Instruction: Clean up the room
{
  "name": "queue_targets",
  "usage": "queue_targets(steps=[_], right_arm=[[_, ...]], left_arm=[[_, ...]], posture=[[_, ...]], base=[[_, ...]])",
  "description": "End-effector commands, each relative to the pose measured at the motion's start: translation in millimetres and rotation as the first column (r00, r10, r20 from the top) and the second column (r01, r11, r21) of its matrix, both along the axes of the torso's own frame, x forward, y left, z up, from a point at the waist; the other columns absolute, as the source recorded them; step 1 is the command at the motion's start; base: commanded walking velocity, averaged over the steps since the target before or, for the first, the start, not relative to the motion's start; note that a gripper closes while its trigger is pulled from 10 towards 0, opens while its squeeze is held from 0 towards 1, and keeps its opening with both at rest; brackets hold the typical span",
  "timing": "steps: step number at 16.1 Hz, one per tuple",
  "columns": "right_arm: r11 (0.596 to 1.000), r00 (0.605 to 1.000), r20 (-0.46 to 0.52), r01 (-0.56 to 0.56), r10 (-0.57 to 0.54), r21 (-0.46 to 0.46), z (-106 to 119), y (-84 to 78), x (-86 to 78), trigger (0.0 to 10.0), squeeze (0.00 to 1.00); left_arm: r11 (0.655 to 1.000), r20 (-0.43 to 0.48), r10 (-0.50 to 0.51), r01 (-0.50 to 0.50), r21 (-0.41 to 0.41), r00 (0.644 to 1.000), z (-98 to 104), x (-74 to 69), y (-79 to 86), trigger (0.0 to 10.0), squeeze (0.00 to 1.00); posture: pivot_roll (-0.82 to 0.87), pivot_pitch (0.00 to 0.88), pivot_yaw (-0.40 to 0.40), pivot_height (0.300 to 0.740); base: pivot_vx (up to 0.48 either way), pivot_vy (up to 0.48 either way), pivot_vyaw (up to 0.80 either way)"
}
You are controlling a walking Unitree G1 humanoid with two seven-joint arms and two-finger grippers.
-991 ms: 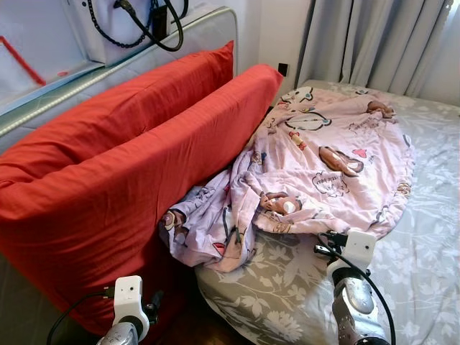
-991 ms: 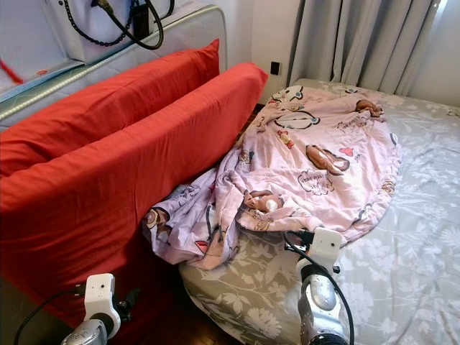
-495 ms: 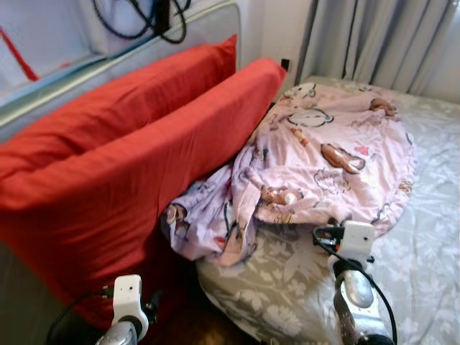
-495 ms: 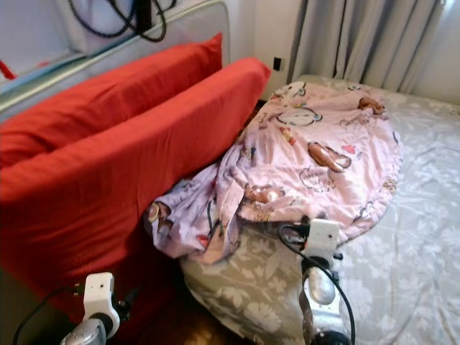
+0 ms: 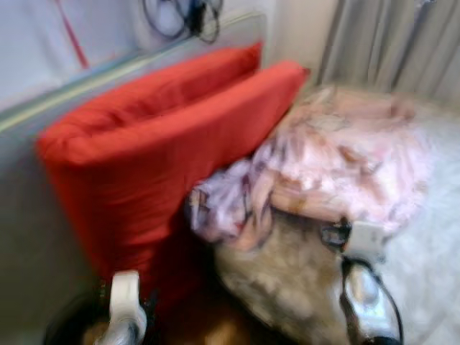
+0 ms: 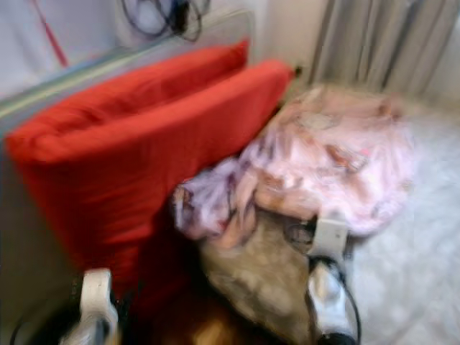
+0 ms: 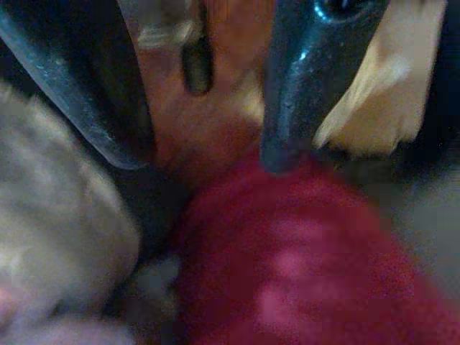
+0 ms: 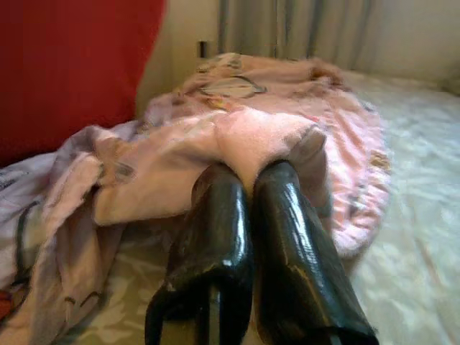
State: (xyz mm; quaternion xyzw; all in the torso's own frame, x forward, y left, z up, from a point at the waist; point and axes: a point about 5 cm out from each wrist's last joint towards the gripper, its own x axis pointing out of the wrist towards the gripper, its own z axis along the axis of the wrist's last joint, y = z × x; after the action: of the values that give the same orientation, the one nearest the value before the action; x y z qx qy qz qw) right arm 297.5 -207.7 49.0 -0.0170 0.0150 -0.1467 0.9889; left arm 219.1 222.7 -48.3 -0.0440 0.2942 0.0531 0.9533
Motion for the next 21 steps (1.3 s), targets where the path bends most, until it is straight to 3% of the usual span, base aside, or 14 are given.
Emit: queue_targets(steps=[1,5,13,16,18,21], right_arm=[[0.998,0.996,0.074,0.043,-0.040,-0.039,14.0,-6.4,2.6,10.0,0.00],[0.969,0.963,0.163,0.230,-0.215,-0.085,33.9,-28.7,0.3,10.0,0.00],[0.975,0.975,0.117,0.199,-0.187,-0.101,27.4,-21.2,-7.9,10.0,0.00],[0.983,0.988,0.017,0.153,-0.152,-0.101,11.9,-19.2,-17.1,10.0,0.00],[0.967,0.968,-0.078,0.229,-0.238,-0.108,-2.9,-32.9,-29.2,10.0,0.00],[0.958,0.949,-0.148,0.263,-0.279,-0.115,-13.2,-38.7,-38.5,10.0,0.00]], left_arm=[[1.000,0.024,-0.019,0.019,0.014,1.000,5.7,8.3,0.1,10.0,0.00],[1.000,0.024,-0.023,0.023,0.013,0.999,5.6,8.4,-0.7,10.0,0.00],[0.999,0.012,-0.031,0.030,0.013,0.999,3.9,7.3,-3.1,10.0,0.00],[0.999,0.014,-0.034,0.034,0.013,0.999,4.2,7.6,-3.4,10.0,0.00],[0.999,0.009,-0.036,0.035,0.009,0.999,3.0,6.5,-4.2,10.0,0.00],[0.999,0.003,-0.036,0.036,0.006,0.999,2.2,5.6,-4.4,10.0,0.00]], posture=[[0.04,0.066,0.015,0.740],[0.04,0.067,0.016,0.740],[0.03,0.071,0.014,0.740],[0.03,0.074,0.010,0.740],[0.02,0.075,0.012,0.740],[0.02,0.074,0.009,0.740]], base=[[-0.251,0.000,0.00],[-0.252,0.000,0.00],[-0.063,0.000,0.00],[0.000,0.000,0.00],[0.000,0.000,0.00],[0.000,0.000,0.00]])
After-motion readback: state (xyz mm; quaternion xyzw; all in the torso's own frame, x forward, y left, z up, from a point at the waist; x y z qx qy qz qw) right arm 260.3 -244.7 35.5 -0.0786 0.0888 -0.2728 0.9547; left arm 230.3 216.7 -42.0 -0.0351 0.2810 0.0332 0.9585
